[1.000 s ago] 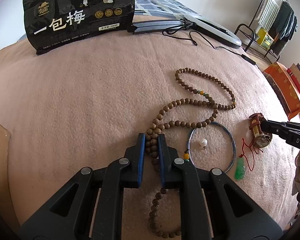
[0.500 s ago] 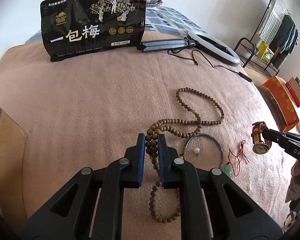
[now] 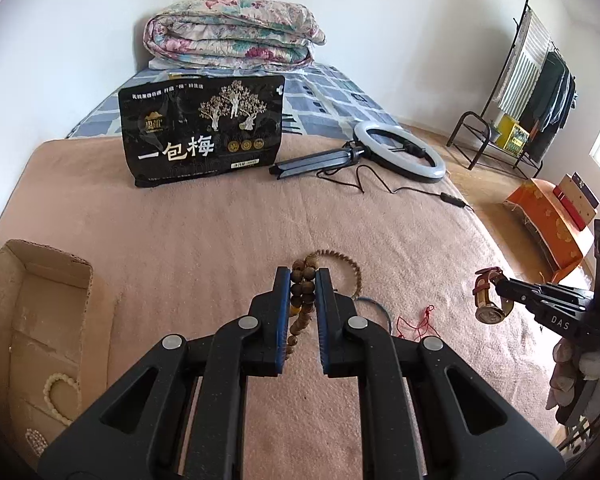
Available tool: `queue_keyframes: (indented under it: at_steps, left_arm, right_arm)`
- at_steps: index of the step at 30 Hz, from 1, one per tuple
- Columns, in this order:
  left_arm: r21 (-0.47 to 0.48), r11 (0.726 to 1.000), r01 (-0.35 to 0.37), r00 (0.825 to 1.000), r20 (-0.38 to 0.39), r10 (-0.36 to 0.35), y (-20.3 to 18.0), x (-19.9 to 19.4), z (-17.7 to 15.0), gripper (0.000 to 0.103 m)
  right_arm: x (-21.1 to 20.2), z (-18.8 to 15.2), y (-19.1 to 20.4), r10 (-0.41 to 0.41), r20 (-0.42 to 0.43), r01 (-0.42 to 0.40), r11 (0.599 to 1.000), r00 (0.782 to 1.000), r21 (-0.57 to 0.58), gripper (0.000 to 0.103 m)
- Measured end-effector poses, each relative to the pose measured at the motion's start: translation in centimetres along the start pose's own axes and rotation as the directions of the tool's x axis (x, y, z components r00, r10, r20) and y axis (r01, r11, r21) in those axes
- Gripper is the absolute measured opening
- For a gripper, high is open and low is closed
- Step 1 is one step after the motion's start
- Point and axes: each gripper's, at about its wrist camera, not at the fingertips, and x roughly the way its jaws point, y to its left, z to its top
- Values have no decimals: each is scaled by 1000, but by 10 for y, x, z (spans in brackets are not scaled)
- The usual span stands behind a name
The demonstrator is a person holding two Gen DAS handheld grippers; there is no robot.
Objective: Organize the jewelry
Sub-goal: 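Carry the bead necklace and watch over the cardboard box with both tools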
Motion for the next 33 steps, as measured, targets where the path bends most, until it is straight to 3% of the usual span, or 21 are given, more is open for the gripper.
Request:
queue_keyframes:
  at_steps: [20, 33]
  left_arm:
    - [-47, 998, 40, 985, 169, -32, 31, -135, 6, 10]
    - [-108, 994, -7, 964, 265, 36, 81, -207, -2, 10]
  right_arm:
    - [-63, -7, 81, 77, 84, -71, 994, 993, -79, 3]
    - [-78, -3, 148, 155, 101, -139, 979, 983, -148, 3]
